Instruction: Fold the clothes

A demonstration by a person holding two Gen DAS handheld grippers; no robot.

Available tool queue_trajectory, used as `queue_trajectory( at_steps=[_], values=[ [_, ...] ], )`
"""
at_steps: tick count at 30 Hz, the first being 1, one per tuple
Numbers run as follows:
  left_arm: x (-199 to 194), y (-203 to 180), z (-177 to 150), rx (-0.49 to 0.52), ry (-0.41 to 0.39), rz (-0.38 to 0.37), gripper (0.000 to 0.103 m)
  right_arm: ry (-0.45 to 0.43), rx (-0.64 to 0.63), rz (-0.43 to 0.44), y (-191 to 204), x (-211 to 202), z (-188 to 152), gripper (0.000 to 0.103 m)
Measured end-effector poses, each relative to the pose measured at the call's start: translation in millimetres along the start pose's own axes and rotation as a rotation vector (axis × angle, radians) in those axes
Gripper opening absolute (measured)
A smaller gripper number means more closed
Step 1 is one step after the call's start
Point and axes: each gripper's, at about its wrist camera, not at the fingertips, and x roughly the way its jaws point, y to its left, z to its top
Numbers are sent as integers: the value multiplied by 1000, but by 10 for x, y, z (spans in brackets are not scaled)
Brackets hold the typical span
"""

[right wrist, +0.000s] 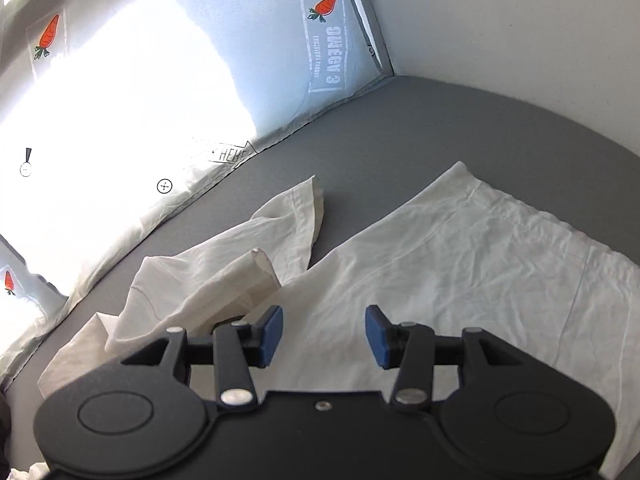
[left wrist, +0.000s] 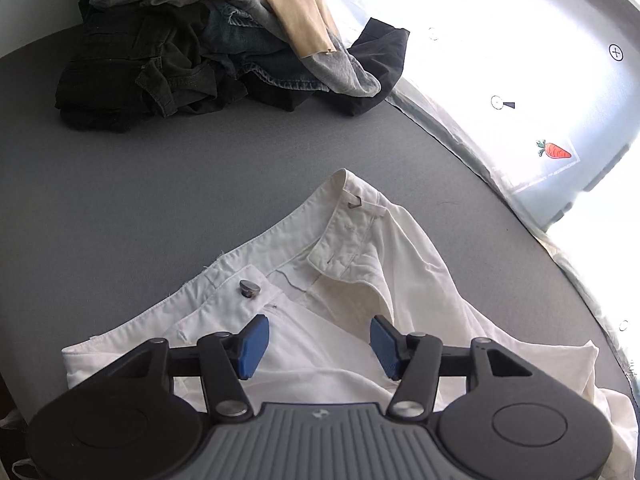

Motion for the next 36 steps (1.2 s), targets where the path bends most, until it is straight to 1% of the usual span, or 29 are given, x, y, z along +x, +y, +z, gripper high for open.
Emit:
queue_trajectory(
  at_steps=[1, 4, 6, 7, 8, 9, 11, 12, 13, 14, 15, 16, 17, 18, 20, 21, 22, 23, 24, 27, 30, 31, 34, 35, 36],
  values=[
    [95, -36, 65, -10, 4, -3, 60, 0, 33, 37, 54, 44, 13, 47],
    [395, -146, 259, -40, 25, 0, 61, -7, 118, 134, 207, 139, 23, 52],
    [588, -245, 371, -21, 48, 1, 61, -4, 143, 174, 296, 165, 27, 55],
    [684, -295, 426, -11, 59, 2, 61, 1, 149, 186, 344, 187, 21, 59],
    [782, -356, 469, 17, 66, 8, 62, 15, 139, 171, 394, 230, 17, 63],
    [871, -410, 502, 43, 73, 24, 62, 31, 127, 152, 444, 278, 14, 64],
    [1035, -507, 561, 79, 84, 60, 62, 51, 88, 79, 522, 421, -27, 64],
    [1089, -505, 572, 71, 91, 64, 65, 64, 78, 31, 548, 493, -45, 64],
    [1141, -502, 582, 63, 98, 68, 69, 67, 73, 4, 565, 538, -48, 63],
    [1193, -498, 592, 55, 104, 71, 70, 69, 69, -18, 581, 579, -48, 60],
    [1225, -474, 595, 39, 111, 63, 70, 65, 63, -22, 595, 612, -42, 58],
    [1246, -444, 590, 23, 113, 51, 70, 62, 57, -24, 604, 633, -38, 49],
    [1249, -415, 578, 11, 109, 39, 70, 62, 47, -34, 622, 657, -21, 34],
    [1252, -385, 565, -1, 106, 26, 68, 58, 39, -43, 636, 667, 12, 27],
    [1221, -353, 543, -14, 84, 6, 54, 43, 28, -50, 664, 672, 93, 8],
    [1202, -347, 542, -15, 74, 3, 42, 6, 12, -41, 701, 616, 158, 7],
    [1192, -339, 552, -22, 74, -26, 14, -36, -6, -31, 741, 549, 227, 6],
    [1187, -332, 560, -35, 77, -49, 4, -77, -24, -21, 781, 483, 296, 6],
    [1157, -342, 565, -55, 68, -49, 5, -119, -42, -12, 821, 417, 365, 5],
    [1004, -420, 608, -26, 1, -48, 4, -299, -90, 18, 970, 36, 699, 5],
    [724, -438, 725, -38, -82, -82, 4, -458, -91, 35, 1013, -389, 1028, 5],
    [622, -430, 771, -49, -112, -96, 4, -526, -91, 37, 1009, -570, 1152, 5],
    [361, -398, 894, -69, -175, -132, 3, -673, -105, 23, 961, -983, 1355, 5],
    [284, -389, 918, -66, -209, -133, 0, -716, -112, 15, 943, -1107, 1403, 5],
    [200, -406, 941, -45, -263, -108, 0, -752, -126, -1, 920, -1196, 1424, 5]
  ],
)
